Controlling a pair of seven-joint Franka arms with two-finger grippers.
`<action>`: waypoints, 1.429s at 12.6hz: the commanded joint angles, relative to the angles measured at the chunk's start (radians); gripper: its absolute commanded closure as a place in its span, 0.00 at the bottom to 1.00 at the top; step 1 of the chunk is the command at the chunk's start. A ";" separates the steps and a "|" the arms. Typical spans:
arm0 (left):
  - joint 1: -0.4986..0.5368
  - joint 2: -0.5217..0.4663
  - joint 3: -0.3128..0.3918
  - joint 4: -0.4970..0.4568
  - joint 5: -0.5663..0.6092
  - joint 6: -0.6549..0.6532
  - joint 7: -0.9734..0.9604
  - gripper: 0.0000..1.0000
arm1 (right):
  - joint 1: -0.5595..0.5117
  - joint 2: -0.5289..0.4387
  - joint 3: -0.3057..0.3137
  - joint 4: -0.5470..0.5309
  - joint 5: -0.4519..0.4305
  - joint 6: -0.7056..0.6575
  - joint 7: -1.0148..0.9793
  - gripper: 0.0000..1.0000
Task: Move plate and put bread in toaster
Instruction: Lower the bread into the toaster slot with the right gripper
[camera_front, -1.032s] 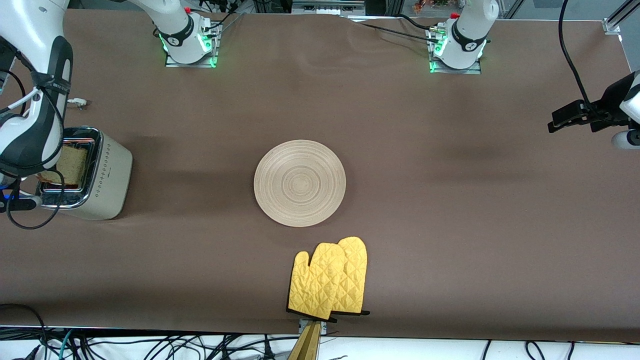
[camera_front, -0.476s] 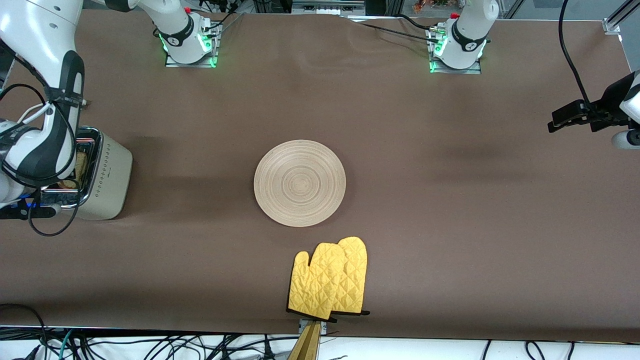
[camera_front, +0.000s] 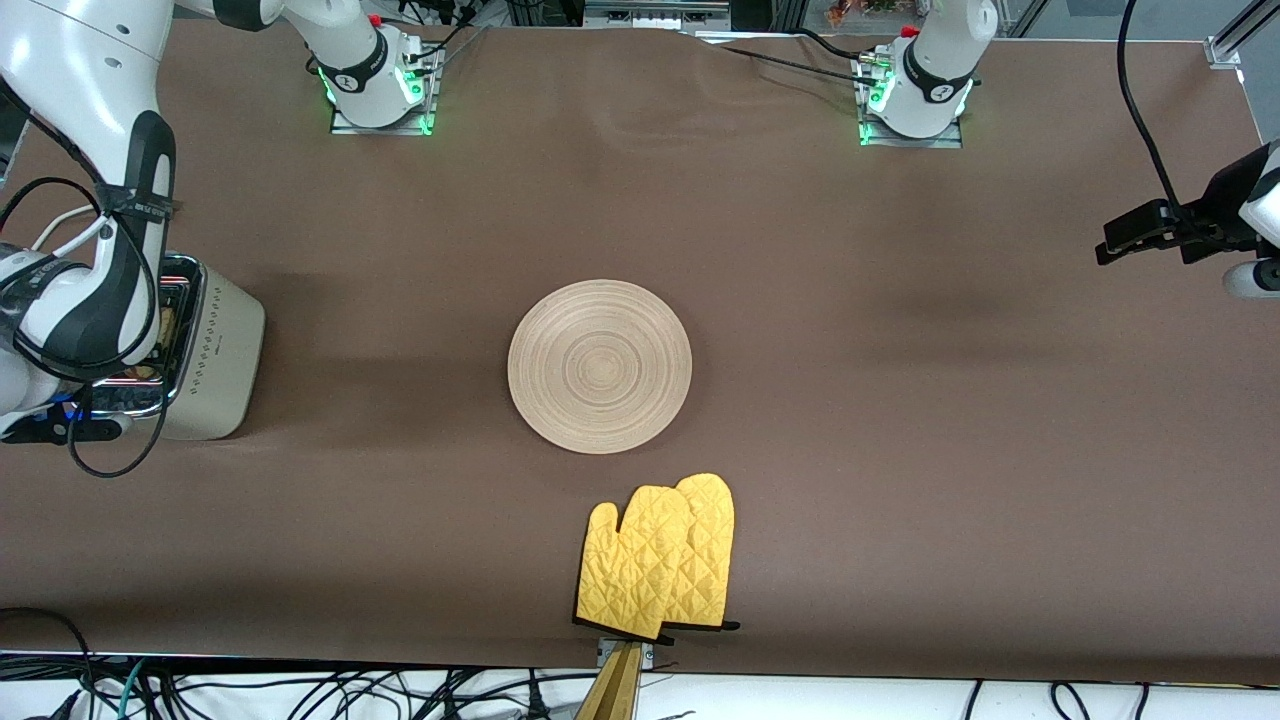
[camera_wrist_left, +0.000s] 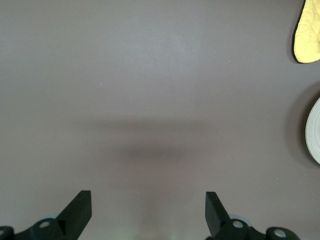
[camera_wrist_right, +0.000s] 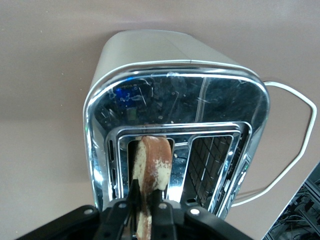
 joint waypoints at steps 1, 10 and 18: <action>-0.005 0.014 0.003 0.033 0.013 -0.023 0.016 0.00 | -0.004 0.027 -0.002 0.008 0.044 0.057 -0.001 0.00; -0.005 0.016 0.003 0.035 0.013 -0.023 0.016 0.00 | -0.013 -0.062 -0.021 0.116 0.137 0.043 -0.007 0.00; -0.004 0.016 0.003 0.033 0.013 -0.023 0.016 0.00 | 0.048 -0.160 0.031 0.102 0.195 0.022 0.064 0.00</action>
